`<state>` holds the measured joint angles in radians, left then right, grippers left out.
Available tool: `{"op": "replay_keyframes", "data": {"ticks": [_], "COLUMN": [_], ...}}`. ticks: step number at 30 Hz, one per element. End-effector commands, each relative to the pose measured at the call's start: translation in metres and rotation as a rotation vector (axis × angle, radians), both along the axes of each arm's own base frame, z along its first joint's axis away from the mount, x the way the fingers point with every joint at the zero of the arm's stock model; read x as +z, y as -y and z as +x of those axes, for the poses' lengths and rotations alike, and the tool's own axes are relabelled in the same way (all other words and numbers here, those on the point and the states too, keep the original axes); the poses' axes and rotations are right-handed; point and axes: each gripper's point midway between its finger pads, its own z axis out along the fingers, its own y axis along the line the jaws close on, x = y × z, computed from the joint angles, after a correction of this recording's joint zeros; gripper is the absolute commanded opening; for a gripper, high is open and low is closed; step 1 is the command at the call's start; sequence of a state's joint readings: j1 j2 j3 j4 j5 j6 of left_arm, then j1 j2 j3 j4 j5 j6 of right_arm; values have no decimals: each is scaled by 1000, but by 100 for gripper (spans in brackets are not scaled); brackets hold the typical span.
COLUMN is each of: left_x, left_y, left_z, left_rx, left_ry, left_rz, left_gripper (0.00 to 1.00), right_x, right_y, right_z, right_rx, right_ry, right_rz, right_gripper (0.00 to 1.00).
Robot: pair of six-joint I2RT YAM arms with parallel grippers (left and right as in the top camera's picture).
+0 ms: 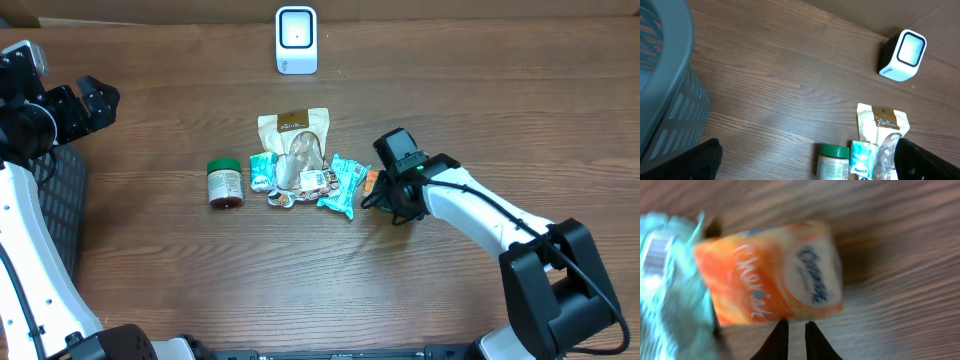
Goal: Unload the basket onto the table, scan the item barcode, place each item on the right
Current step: 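Reach the right gripper to the pile and grasp the orange Kleenex pack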
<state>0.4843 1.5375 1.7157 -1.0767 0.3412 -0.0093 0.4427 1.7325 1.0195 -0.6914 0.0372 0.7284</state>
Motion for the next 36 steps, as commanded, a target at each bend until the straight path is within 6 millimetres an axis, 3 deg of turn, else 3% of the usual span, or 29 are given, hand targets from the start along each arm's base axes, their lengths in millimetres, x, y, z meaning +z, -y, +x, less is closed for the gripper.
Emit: {"op": "replay_keyframes", "data": {"ticks": [1, 4, 9, 12, 16, 21, 23, 27, 30, 36], "left_x": [9, 9, 9, 9, 9, 9, 9, 9, 9, 9], "left_y": [5, 5, 5, 5, 5, 5, 5, 5, 5, 5], "left_z": [2, 2, 2, 2, 2, 2, 2, 2, 2, 2], "left_rx": [-4, -4, -4, -4, -4, -4, -4, -4, -4, -4], "left_ry": [26, 26, 26, 26, 26, 26, 26, 26, 26, 26], "left_rz": [-11, -11, -10, -10, -10, -11, -11, -11, -10, -11], "left_gripper": [100, 100, 100, 99, 99, 100, 100, 100, 100, 100], "right_x": [0, 4, 15, 21, 39, 59, 55, 31, 14, 5], "right_y": [28, 41, 40, 20, -12, -42, -43, -34, -39, -46], "right_z": [12, 28, 62, 71, 76, 79, 76, 70, 68, 64], "right_rx": [-67, -79, -18, 69, 141, 160, 100, -76, -104, -85], "right_ry": [42, 97, 225, 260, 271, 276, 251, 200, 172, 157], "right_rz": [-76, -103, -61, 39, 200, 344, 352, 300, 298, 291], "right_gripper": [14, 14, 15, 17, 29, 35, 34, 19, 11, 11]}}
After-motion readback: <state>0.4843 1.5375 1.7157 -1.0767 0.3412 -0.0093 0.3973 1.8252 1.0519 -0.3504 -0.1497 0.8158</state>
